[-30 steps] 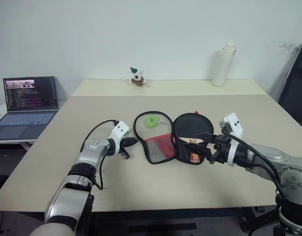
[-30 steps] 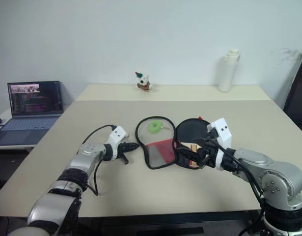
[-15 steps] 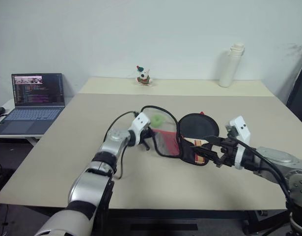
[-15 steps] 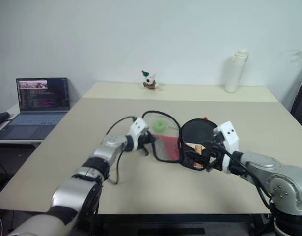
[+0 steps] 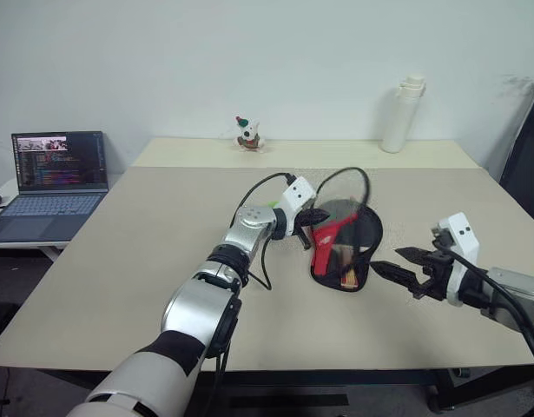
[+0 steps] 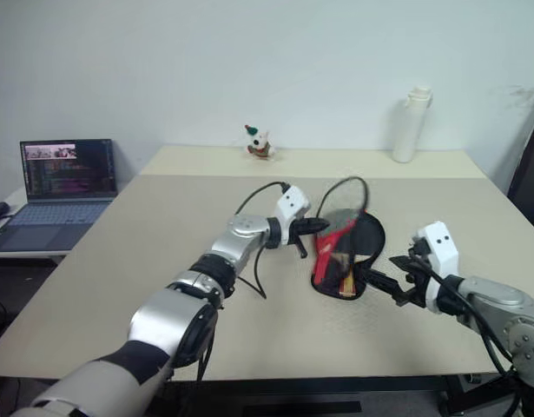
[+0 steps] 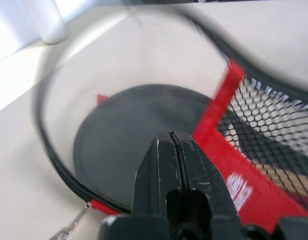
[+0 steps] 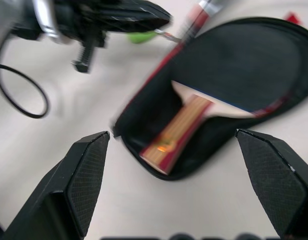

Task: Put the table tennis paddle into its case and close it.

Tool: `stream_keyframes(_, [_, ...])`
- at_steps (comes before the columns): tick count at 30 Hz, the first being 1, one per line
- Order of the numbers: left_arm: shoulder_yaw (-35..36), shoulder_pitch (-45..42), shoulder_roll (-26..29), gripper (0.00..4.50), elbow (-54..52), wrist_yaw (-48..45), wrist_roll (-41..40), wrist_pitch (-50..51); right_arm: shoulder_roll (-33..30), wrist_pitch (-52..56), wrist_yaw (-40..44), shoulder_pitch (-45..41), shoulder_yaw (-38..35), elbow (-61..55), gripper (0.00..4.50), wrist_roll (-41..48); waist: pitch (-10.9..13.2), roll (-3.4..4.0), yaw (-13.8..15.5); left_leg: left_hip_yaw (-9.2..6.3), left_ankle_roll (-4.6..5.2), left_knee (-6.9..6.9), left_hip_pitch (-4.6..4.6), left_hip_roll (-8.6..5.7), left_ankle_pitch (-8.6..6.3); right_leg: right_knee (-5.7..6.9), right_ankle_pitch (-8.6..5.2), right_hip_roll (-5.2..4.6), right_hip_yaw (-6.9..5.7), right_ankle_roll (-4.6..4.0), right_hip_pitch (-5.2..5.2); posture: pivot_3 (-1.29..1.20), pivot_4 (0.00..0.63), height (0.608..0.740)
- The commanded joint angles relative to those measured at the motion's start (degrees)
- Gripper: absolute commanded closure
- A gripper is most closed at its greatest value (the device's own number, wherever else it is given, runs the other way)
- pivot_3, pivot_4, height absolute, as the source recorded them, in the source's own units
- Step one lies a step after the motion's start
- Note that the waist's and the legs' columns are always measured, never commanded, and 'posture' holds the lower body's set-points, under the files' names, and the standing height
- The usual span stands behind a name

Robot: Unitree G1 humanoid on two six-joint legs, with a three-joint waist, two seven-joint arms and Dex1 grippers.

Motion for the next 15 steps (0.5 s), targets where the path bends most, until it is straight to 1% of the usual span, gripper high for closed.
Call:
stream_keyframes(1, [1.06, -1.2, -0.02, 4.47, -0.59, -0.12, -0.17, -1.46, 0.21, -1.34, -1.05, -0.51, -0.93, -0.24, 0.06, -0.41, 0.0, 0.0, 0.01, 0.0, 0.0, 0.0, 0.0, 0.0, 0.0, 0.0, 0.0, 0.0, 0.0, 0.0, 0.0, 0.0, 0.15, 0.74])
stream_keyframes(5, [2.19, -0.01, 2.08, 4.47, -1.86, -1.32, -1.16, -1.68, 2.42, -3.45, -2.17, -2.82, 3.18, 3.37, 0.06, -3.72, 0.0, 0.0, -0.05, 0.06, 0.0, 0.02, 0.01, -0.01, 0.0, 0.0, 0.01, -0.01, 0.07, 0.0, 0.0, 0.0, 0.15, 0.74])
stream_keyframes(10, [4.66, 4.21, 6.24, 4.49, -7.09, -4.59, -3.67, -1.05, 6.83, -6.93, -4.62, -8.44, 7.34, 12.53, 0.03, -9.58, -0.01, 0.01, -0.37, 0.14, 0.0, -0.03, 0.13, 0.03, 0.0, 0.06, 0.04, 0.03, 0.15, -0.06, 0.01, 0.0, 0.15, 0.74])
stream_keyframes(14, [6.12, 11.33, 10.03, 4.49, -17.81, -9.55, -7.22, 2.52, 9.34, -11.18, -5.76, -11.86, 9.64, 20.82, 0.03, -15.24, -0.01, 0.02, -0.29, 0.19, 0.0, -0.03, 0.11, 0.03, 0.0, 0.04, 0.17, 0.02, 0.19, -0.28, -0.01, 0.0, 0.15, 0.74])
stream_keyframes(15, [6.47, 13.82, 11.18, 4.49, -22.08, -10.61, -8.44, 4.39, 9.7, -12.28, -5.79, -12.48, 9.97, 23.17, 0.03, -16.57, -0.01, 0.02, -0.27, 0.21, 0.0, -0.02, 0.11, 0.03, 0.0, 0.04, 0.18, 0.02, 0.22, -0.29, -0.01, 0.0, 0.15, 0.74])
